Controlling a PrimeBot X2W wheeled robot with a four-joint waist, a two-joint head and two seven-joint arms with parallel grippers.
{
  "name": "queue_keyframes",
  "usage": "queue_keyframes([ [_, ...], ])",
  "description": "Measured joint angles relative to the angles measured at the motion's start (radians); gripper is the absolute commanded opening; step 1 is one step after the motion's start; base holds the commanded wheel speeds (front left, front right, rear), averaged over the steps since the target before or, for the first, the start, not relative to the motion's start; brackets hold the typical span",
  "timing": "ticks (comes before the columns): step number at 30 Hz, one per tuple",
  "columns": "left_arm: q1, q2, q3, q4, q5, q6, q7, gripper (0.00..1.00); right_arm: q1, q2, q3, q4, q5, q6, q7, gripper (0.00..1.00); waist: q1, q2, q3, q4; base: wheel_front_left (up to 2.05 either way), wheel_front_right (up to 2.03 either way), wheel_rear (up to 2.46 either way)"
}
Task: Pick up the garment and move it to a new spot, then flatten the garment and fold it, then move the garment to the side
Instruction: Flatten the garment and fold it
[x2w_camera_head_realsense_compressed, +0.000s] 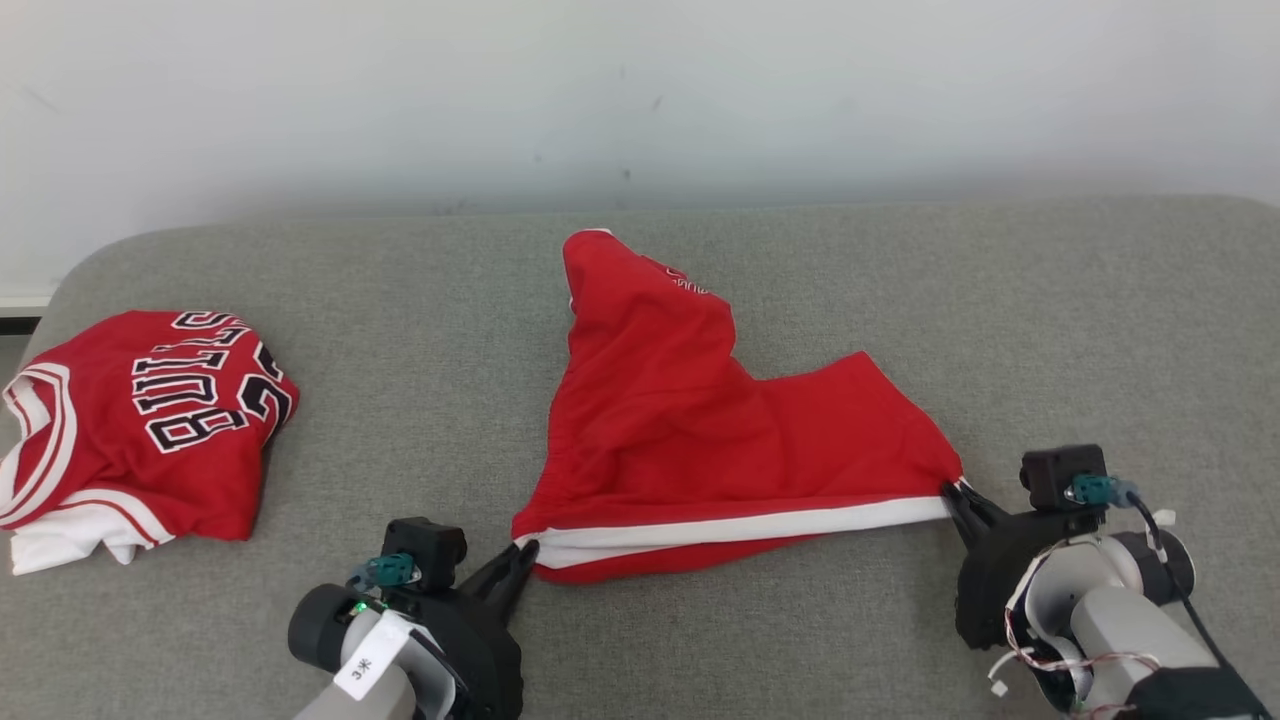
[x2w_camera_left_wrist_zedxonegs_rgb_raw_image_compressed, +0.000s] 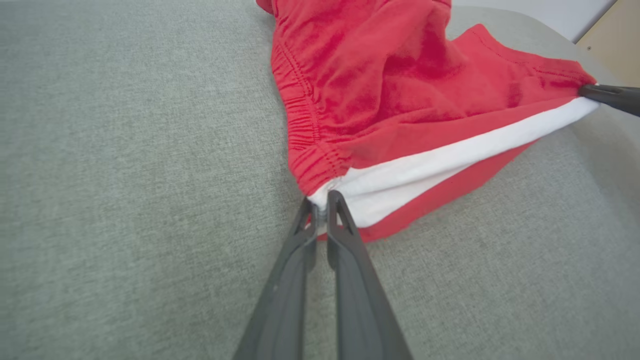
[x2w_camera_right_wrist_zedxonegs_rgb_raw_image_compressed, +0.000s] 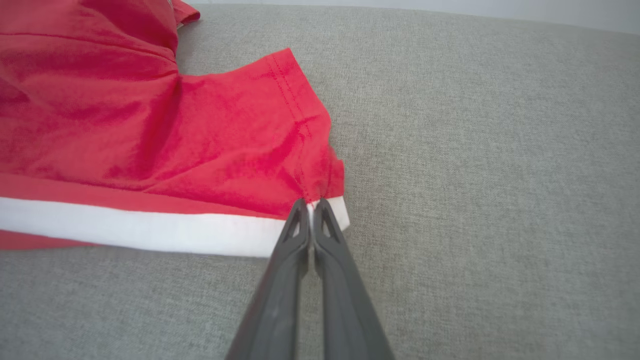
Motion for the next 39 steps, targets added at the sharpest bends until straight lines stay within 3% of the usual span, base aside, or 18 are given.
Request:
queue_keyframes([
  [6,-0.054,0.040,0.020,-0.037,-0.009,-0.019,0.009,0.00,-0.103,0.006,0.002,-0.008,0.012,0.021,0.045,0.00,0.0000,0.0001,0.033,-0.015,0.00,0.00,0.00],
  [10,-0.231,0.077,0.065,-0.056,-0.039,-0.035,0.060,0.00,-0.263,0.027,-0.019,0.009,0.063,0.034,0.126,0.00,0.0001,0.0001,0.073,-0.023,0.00,0.00,0.00],
  [13,-0.406,0.126,0.101,-0.046,-0.060,-0.036,0.113,0.00,-0.469,0.056,-0.027,0.049,0.073,0.034,0.202,0.00,0.0002,0.0002,0.109,-0.032,0.00,0.00,0.00],
  [19,-0.880,0.189,0.174,-0.044,-0.007,-0.036,0.154,0.00,-0.965,0.081,-0.123,0.062,0.078,-0.044,0.189,0.00,0.0003,0.0002,0.188,-0.054,0.00,0.00,0.00],
  [23,-1.066,0.206,0.235,-0.120,-0.004,-0.036,0.093,0.00,-1.120,0.061,-0.150,0.006,0.081,-0.043,0.109,0.00,-0.0001,-0.0002,0.245,-0.062,0.00,0.00,0.00],
  [26,-1.045,0.232,0.229,-0.157,-0.002,-0.044,0.070,0.00,-1.102,0.045,-0.138,-0.008,0.081,-0.001,0.088,0.00,0.0002,0.0001,0.289,-0.061,0.00,0.00,0.00],
  [30,-0.859,0.254,0.193,-0.137,-0.021,-0.044,0.009,0.00,-0.950,0.063,-0.105,0.024,0.090,0.050,0.045,0.00,0.0003,0.0002,0.339,-0.057,0.00,0.00,0.00],
  [39,-0.442,0.185,0.104,-0.053,-0.049,-0.045,-0.078,0.00,-0.452,0.069,-0.061,0.055,0.116,0.071,-0.069,0.00,0.0002,0.0002,0.309,-0.051,0.00,0.00,0.00],
])
